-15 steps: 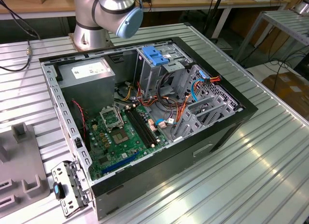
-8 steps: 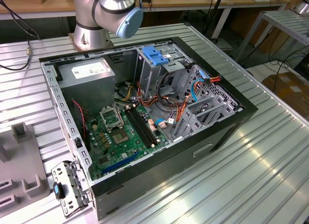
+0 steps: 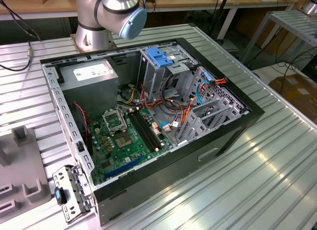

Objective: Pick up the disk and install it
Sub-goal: 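Pick up the disk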

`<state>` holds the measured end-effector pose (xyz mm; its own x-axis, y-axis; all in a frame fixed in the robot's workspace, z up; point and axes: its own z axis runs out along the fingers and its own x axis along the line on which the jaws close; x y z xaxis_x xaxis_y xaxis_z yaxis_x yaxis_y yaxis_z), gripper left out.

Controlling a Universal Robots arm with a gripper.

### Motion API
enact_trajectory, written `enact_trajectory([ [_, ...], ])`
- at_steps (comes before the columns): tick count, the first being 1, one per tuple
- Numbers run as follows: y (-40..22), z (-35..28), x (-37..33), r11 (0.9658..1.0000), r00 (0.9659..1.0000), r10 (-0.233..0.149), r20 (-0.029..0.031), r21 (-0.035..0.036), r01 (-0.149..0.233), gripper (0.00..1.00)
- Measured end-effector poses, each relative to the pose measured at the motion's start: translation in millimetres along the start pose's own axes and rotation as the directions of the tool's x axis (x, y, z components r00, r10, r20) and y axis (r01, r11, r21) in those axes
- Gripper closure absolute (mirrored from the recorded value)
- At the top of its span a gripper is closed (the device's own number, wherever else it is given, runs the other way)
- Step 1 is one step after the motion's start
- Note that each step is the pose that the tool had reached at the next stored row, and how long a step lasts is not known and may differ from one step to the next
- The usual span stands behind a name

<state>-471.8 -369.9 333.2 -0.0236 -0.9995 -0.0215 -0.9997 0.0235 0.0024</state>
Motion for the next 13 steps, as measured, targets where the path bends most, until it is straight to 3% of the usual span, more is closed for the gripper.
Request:
enact_trajectory([
  [13,0.0,-5.2,-0.1,1.0000,1.0000,0.000,-0.0002,-0.0003,0.000,0.63],
])
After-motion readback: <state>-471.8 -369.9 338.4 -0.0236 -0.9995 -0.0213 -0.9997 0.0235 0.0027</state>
